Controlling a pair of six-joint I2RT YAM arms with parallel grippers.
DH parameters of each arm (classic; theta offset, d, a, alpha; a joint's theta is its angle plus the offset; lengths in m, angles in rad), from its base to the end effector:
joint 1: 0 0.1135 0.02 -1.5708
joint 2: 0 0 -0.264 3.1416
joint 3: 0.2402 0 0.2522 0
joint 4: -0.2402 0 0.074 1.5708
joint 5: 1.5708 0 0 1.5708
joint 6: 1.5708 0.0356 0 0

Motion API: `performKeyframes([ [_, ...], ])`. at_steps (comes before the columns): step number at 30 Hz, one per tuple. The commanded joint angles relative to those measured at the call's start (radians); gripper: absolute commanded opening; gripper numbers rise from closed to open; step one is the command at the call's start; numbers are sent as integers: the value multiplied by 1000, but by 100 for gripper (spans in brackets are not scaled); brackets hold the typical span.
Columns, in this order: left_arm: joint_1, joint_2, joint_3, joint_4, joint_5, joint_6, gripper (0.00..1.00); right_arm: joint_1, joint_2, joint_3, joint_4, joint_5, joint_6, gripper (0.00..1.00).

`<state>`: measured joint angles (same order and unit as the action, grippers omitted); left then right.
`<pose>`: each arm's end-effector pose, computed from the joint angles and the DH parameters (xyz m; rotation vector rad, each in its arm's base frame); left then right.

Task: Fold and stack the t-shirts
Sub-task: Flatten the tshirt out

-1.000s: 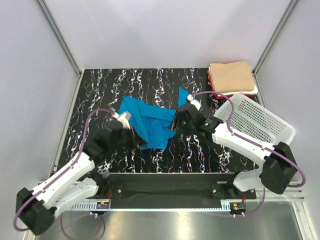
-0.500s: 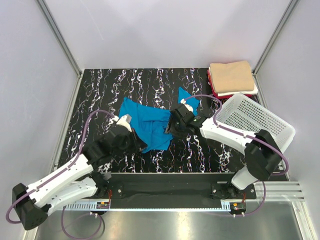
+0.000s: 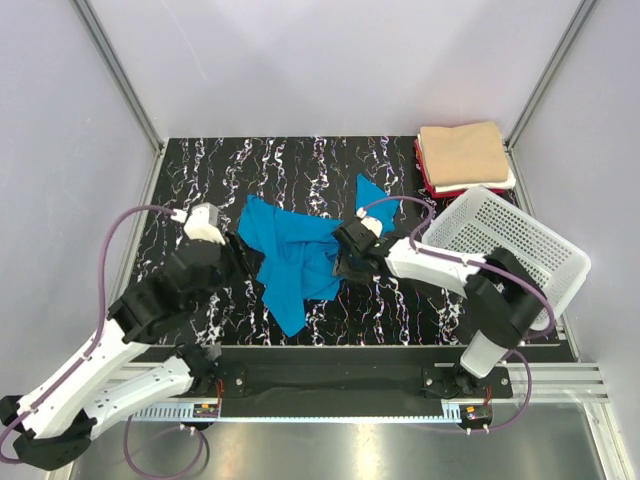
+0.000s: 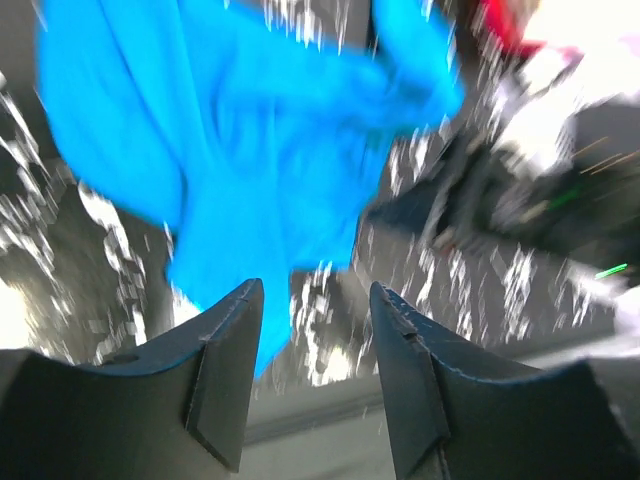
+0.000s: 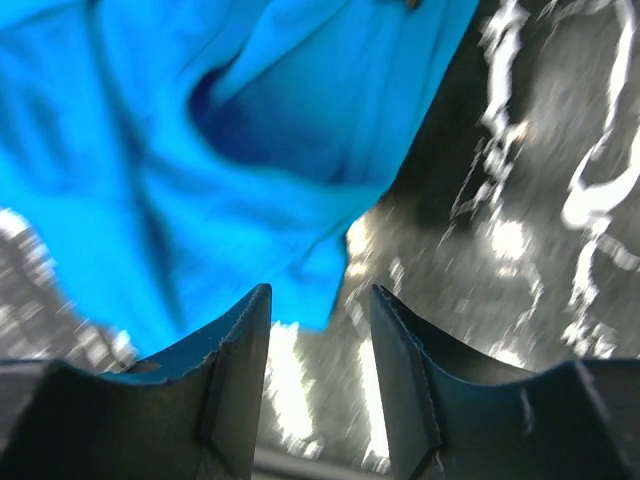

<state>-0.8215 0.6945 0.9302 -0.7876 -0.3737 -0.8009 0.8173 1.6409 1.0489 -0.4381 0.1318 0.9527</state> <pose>0.0998 -0.0882 0.3418 -0.2023 2.1255 -0.5837 0.2302 0.2386 0.1962 0.2287 2.6531 0.4598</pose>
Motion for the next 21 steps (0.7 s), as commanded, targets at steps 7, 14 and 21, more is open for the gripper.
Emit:
performKeyframes([
  [7,288,71,-117,117,198,137,51,-47,244,190,39,198,-215,31],
  [14,570,183,-249,295,571,144,48,-181,355,405,39,206,-440,0],
  [21,650,299,-246,386,620,126,48,-250,387,781,-192,167,-556,27],
])
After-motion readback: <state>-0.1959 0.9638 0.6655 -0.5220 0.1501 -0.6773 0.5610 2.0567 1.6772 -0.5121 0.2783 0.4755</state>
